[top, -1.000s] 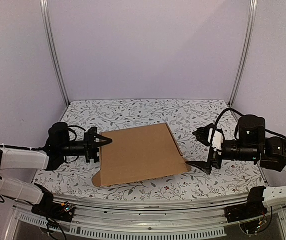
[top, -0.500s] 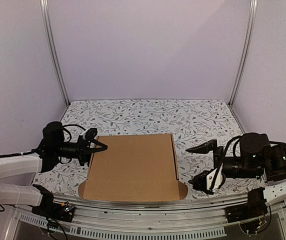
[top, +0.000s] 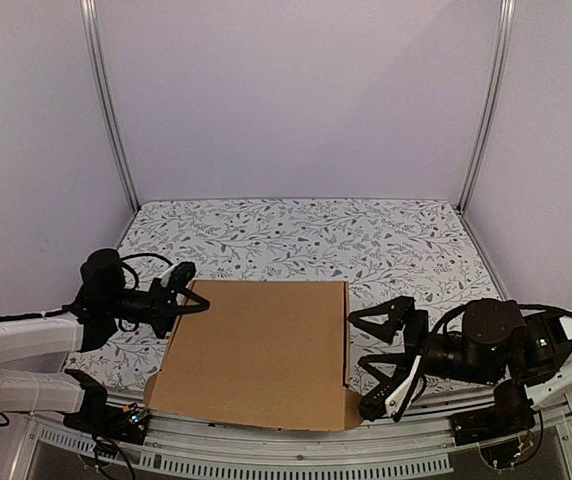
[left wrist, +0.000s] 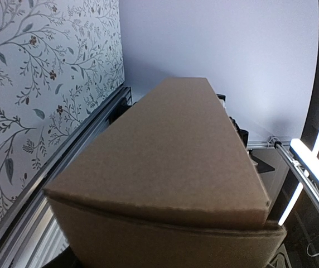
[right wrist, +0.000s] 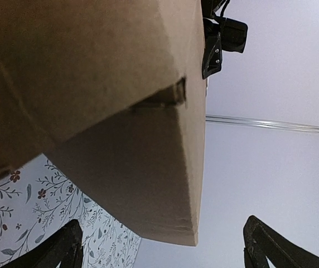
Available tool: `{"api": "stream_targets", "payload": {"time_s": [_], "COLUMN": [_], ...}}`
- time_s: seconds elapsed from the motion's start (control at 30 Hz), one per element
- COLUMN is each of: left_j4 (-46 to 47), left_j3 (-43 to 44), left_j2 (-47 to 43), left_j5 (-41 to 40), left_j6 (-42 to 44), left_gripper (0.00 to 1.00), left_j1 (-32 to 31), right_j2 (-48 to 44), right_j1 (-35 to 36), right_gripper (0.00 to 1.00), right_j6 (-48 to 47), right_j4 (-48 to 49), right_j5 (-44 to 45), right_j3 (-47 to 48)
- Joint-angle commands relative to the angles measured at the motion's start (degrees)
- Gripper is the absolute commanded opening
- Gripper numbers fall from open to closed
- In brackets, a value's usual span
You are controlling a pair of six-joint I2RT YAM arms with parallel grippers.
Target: Fold the paper box
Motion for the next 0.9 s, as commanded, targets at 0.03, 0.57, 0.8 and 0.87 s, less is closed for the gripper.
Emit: {"api": "stream_targets", "payload": {"time_s": [0.03, 0.57, 0.8, 0.87], "left_j4": [5.05, 6.14, 6.18, 6.18], "left_j3": [-0.78, -1.85, -1.99, -2.03], "left_j2": [-1.97, -4.66, -4.26, -4.14], "left_j5": [2.45, 2.38, 1.94, 1.64], "left_j6": [-1.97, -2.86, -2.48, -2.46], "left_gripper": [0.29, 0.29, 0.29, 0.29], "left_j1": [0.47, -0.40, -0.57, -0.62], "right_j2": [2.94, 7.83, 8.64, 8.82], "right_j1": [2.48, 4.36, 4.48, 4.54], "right_gripper": [0.99, 0.98, 0.76, 0.69], "right_j6": [-4.90, -7.36, -8.37, -8.14], "right_j4": [7.33, 15.60, 16.26, 16.19], "right_j5": [1.51, 3.27, 4.16, 4.33], "right_j3": [-0.18, 0.58, 1.02, 1.11]}}
